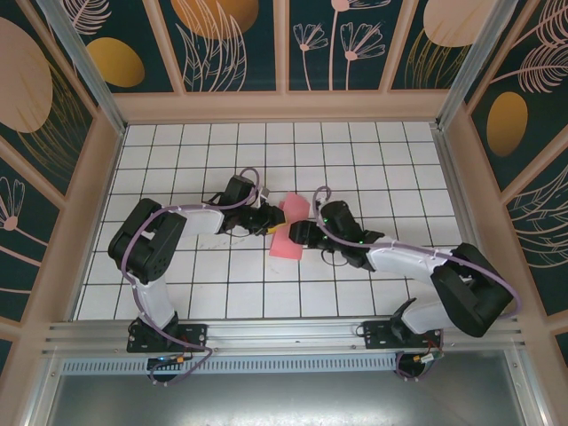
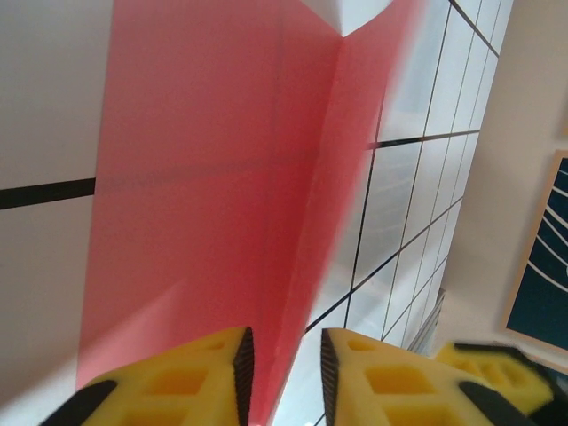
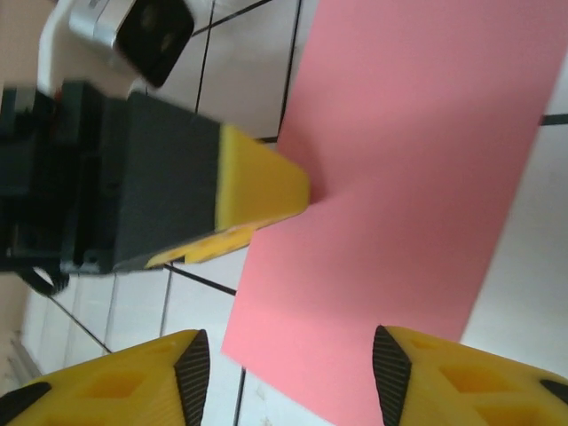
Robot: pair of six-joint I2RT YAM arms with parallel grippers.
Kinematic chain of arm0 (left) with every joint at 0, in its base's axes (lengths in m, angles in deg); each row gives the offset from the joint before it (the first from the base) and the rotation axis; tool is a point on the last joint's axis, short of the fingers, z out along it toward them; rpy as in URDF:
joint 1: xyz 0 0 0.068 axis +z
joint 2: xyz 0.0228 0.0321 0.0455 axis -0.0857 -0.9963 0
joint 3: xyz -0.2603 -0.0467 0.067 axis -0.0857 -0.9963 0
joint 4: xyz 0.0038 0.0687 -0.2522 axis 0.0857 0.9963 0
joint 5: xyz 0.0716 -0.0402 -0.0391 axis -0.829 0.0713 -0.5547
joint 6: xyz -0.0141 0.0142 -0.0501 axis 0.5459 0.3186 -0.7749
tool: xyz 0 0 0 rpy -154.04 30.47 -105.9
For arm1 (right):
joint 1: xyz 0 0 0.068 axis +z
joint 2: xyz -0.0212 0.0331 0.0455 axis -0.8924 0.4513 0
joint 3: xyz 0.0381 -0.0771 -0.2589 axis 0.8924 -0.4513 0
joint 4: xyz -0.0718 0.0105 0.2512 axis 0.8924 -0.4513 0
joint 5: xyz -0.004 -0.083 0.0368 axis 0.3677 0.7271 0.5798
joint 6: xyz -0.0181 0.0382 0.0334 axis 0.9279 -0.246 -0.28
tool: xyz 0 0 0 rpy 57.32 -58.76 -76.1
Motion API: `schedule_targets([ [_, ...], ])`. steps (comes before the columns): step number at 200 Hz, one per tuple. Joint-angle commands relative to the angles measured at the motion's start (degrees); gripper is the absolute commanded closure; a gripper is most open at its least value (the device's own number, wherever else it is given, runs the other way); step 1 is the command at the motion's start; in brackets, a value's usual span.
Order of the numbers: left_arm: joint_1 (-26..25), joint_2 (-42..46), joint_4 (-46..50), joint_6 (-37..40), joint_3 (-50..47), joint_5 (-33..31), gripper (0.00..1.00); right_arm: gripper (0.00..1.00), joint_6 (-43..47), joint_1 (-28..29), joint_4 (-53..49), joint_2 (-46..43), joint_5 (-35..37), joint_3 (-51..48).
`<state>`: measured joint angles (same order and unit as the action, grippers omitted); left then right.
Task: Fold a paper plane with a square sheet of paper (pick it up from the middle)
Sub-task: Fold the triangle a second time at the center of the table.
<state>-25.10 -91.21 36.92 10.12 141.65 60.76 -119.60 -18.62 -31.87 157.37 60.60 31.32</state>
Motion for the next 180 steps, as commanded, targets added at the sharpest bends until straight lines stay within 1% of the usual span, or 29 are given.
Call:
schedule_targets([
  [1, -0.37, 1.93, -1.56, -0.1, 1.01, 1.26, 0.76, 0.41, 7.2, 6.96, -8.5, 1.08, 13.69, 5.69],
  [35, -0.36, 2.48, -1.55, -0.24, 0.95, 1.22, 0.83, 0.37, 10.84, 16.41, -17.46, 9.05, 28.12, 14.21],
  [53, -0.37, 2.59, -1.39, -0.26, 0.95, 1.29, 0.85, 0.33, 12.24, 20.08, -20.27, 12.48, 33.53, 17.55],
  [86, -0.36, 2.58, -1.26, -0.29, 1.03, 1.18, 0.85, 0.31, 11.71, 24.0, -26.09, 18.54, 41.48, 22.56],
  [107, -0.32, 2.58, -1.24, -0.28, 0.92, 1.26, 0.86, 0.31, 10.25, 24.93, -29.3, 22.4, 45.44, 25.37],
  [120, -0.36, 2.56, -1.28, -0.29, 0.88, 1.38, 0.86, 0.32, 10.08, 25.05, -29.74, 23.74, 46.39, 26.39],
  [149, -0.33, 2.56, -0.96, -0.19, 0.93, 1.4, 0.86, 0.36, 8.92, 25.1, -30.94, 25.12, 48.2, 27.39],
  [171, -0.36, 2.68, -0.89, -0.26, 1.05, 1.33, 0.86, 0.46, 8.11, 25.06, -31.15, 24.45, 48.64, 26.79],
  [180, -0.38, 2.74, -0.82, -0.22, 1.04, 1.29, 0.86, 0.53, 7.82, 25.06, -31.15, 23.9, 48.78, 26.34],
])
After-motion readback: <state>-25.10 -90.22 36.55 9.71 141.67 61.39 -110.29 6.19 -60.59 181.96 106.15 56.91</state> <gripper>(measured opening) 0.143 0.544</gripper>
